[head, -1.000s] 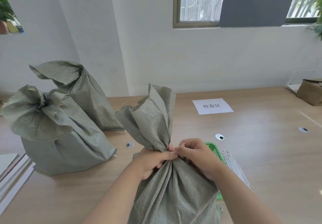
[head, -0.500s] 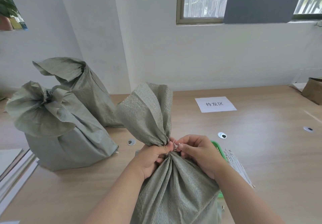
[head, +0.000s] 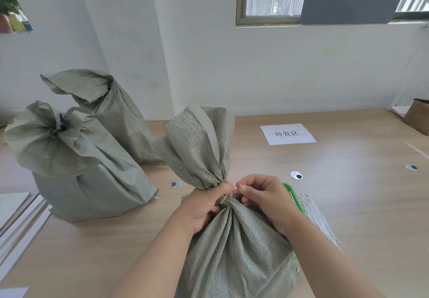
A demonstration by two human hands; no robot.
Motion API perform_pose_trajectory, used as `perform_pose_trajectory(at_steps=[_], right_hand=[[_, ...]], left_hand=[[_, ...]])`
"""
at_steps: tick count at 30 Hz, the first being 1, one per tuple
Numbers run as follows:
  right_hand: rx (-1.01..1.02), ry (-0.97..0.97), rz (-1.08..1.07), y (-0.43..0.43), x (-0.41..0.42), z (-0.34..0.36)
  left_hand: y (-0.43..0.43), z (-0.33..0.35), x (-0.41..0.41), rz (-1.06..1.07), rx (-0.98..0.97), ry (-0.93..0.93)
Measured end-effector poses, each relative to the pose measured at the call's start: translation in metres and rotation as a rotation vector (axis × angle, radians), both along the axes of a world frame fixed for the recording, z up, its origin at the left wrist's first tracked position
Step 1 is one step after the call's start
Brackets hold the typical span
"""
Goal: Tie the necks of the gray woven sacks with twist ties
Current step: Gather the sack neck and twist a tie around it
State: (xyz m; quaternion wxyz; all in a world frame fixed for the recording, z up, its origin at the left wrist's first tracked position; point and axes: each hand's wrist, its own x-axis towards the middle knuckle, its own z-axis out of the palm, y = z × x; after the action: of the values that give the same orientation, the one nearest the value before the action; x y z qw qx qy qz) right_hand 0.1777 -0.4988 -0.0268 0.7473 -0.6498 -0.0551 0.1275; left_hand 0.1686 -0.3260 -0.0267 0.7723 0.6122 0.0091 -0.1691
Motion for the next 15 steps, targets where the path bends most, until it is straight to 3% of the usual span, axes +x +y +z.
perform_pose_trajectory(at_steps=[15], right_hand=[[-0.023,-0.074,-0.029,0.0003,-0.0015,-0.0018]], left_hand=[[0.0009,-0.0088,0.0021,-0.01,-0.016,0.008]])
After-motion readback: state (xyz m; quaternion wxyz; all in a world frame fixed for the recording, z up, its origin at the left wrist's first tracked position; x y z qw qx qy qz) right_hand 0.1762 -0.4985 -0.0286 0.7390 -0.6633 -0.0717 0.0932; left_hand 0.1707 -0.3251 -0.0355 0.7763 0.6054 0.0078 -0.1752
